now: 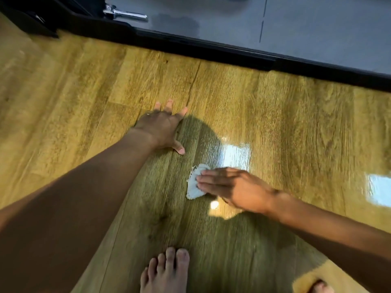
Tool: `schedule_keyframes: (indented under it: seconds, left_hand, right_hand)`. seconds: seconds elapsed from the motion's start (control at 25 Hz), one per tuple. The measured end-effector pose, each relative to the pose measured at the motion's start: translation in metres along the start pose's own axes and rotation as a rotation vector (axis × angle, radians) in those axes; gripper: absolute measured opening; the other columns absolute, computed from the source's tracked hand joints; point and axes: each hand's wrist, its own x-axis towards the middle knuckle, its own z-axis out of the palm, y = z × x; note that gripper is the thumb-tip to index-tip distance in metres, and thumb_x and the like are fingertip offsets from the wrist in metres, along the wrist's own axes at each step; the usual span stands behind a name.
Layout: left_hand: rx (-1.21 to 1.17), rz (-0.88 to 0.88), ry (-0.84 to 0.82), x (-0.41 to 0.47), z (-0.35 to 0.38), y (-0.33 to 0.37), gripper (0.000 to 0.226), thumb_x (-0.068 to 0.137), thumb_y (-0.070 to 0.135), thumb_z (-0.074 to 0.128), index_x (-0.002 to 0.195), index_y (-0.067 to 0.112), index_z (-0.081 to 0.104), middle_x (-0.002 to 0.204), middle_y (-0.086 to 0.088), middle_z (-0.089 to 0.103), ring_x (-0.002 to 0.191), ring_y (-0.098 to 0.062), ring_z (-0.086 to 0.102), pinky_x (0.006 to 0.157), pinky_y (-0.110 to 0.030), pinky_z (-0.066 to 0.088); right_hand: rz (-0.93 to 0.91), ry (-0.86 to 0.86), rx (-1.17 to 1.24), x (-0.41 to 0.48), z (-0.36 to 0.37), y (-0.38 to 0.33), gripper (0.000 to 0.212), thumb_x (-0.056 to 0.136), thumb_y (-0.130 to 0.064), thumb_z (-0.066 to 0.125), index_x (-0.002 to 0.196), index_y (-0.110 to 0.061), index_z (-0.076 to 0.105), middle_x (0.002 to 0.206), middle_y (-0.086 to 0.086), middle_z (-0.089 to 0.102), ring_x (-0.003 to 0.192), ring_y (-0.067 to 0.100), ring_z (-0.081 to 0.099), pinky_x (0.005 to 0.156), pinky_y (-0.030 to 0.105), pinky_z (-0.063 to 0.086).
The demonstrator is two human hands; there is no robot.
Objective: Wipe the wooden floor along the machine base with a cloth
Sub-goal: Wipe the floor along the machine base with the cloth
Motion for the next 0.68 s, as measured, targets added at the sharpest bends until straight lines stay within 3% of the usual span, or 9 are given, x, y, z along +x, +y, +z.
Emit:
schedule_keyframes:
  seconds: [0.04, 0.12, 0.2, 0.28, 0.32, 0.4, 0.48, 0.6, 0.68]
  left_hand:
    - [-0.018, 0.0, 0.008, -0.002, 0.0, 0.0, 0.127, 0.055, 0.071, 0.072, 0.15, 0.036, -0.005, 0.159, -0.007, -0.009, 0.145, -0.036, 0.0, 0.107, -0.057, 0.028]
    - [-0.052, -0.006, 0.036, -0.007, -0.001, -0.005, 0.125, 0.056, 0.066, 0.075, 0.151, 0.034, 0.001, 0.16, -0.006, -0.005, 0.145, -0.033, 0.001, 0.106, -0.056, 0.029]
    - [-0.11, -0.037, 0.05, -0.012, 0.0, -0.018, 0.123, 0.057, 0.058, 0.08, 0.152, 0.032, 0.005, 0.16, -0.008, -0.003, 0.145, -0.032, 0.001, 0.109, -0.056, 0.027]
    - [-0.179, -0.12, -0.006, -0.018, 0.003, -0.036, 0.125, 0.056, 0.05, 0.085, 0.151, 0.034, 0.005, 0.159, -0.008, -0.008, 0.145, -0.036, -0.005, 0.112, -0.059, 0.019]
    - [-0.197, -0.157, -0.05, -0.02, 0.006, -0.043, 0.128, 0.055, 0.049, 0.086, 0.151, 0.037, 0.002, 0.159, -0.008, -0.011, 0.144, -0.038, -0.007, 0.112, -0.06, 0.016]
    - [-0.201, -0.179, -0.093, -0.021, 0.01, -0.049, 0.132, 0.052, 0.049, 0.088, 0.149, 0.042, -0.002, 0.158, -0.007, -0.014, 0.143, -0.041, -0.008, 0.111, -0.062, 0.017]
    - [-0.197, -0.168, -0.091, -0.017, 0.011, -0.049, 0.134, 0.05, 0.049, 0.088, 0.149, 0.042, -0.003, 0.158, -0.009, -0.015, 0.142, -0.044, -0.008, 0.111, -0.062, 0.018]
    - [-0.205, -0.164, -0.109, -0.013, 0.011, -0.051, 0.136, 0.051, 0.048, 0.088, 0.15, 0.039, -0.005, 0.157, -0.011, -0.018, 0.14, -0.047, -0.011, 0.112, -0.06, 0.018]
    - [-0.203, -0.167, -0.119, -0.014, 0.014, -0.052, 0.135, 0.052, 0.048, 0.088, 0.149, 0.04, -0.006, 0.156, -0.011, -0.019, 0.14, -0.047, -0.011, 0.112, -0.058, 0.019]
  right_hand:
    - [0.047, 0.014, -0.131, 0.008, -0.013, 0.007, 0.052, 0.081, -0.006, 0.071, 0.13, -0.011, 0.055, 0.138, 0.006, 0.05, 0.131, 0.017, 0.044, 0.11, 0.035, 0.036]
    - [0.299, 0.134, -0.09, 0.022, -0.026, 0.014, 0.043, 0.088, -0.008, 0.064, 0.13, -0.015, 0.056, 0.141, 0.002, 0.048, 0.133, 0.013, 0.04, 0.11, 0.035, 0.036]
    - [0.387, 0.204, -0.162, 0.023, -0.017, -0.002, 0.044, 0.088, -0.007, 0.065, 0.13, -0.013, 0.056, 0.141, 0.005, 0.048, 0.134, 0.017, 0.04, 0.11, 0.037, 0.036]
    - [0.281, 0.094, -0.065, 0.01, 0.012, -0.025, 0.052, 0.084, -0.002, 0.065, 0.133, -0.011, 0.053, 0.143, 0.007, 0.046, 0.136, 0.02, 0.037, 0.113, 0.042, 0.03]
    - [0.232, -0.009, 0.037, 0.005, 0.019, -0.038, 0.055, 0.085, 0.0, 0.06, 0.137, -0.012, 0.048, 0.147, 0.005, 0.04, 0.139, 0.018, 0.029, 0.116, 0.043, 0.017]
    - [0.079, -0.099, 0.089, 0.002, 0.017, -0.037, 0.05, 0.09, -0.004, 0.049, 0.14, -0.013, 0.044, 0.151, 0.001, 0.034, 0.142, 0.012, 0.019, 0.117, 0.033, 0.0]
    - [0.17, -0.059, 0.034, 0.017, -0.001, -0.016, 0.045, 0.094, -0.007, 0.046, 0.139, -0.015, 0.046, 0.15, -0.001, 0.036, 0.141, 0.01, 0.024, 0.119, 0.029, 0.013]
    - [0.368, 0.113, -0.112, 0.048, -0.017, 0.007, 0.046, 0.095, -0.002, 0.048, 0.139, -0.013, 0.045, 0.149, 0.003, 0.036, 0.141, 0.017, 0.028, 0.115, 0.035, 0.027]
    - [0.347, 0.177, -0.154, 0.05, -0.006, 0.0, 0.046, 0.09, 0.003, 0.054, 0.134, -0.007, 0.051, 0.143, 0.009, 0.045, 0.137, 0.023, 0.037, 0.111, 0.039, 0.034]
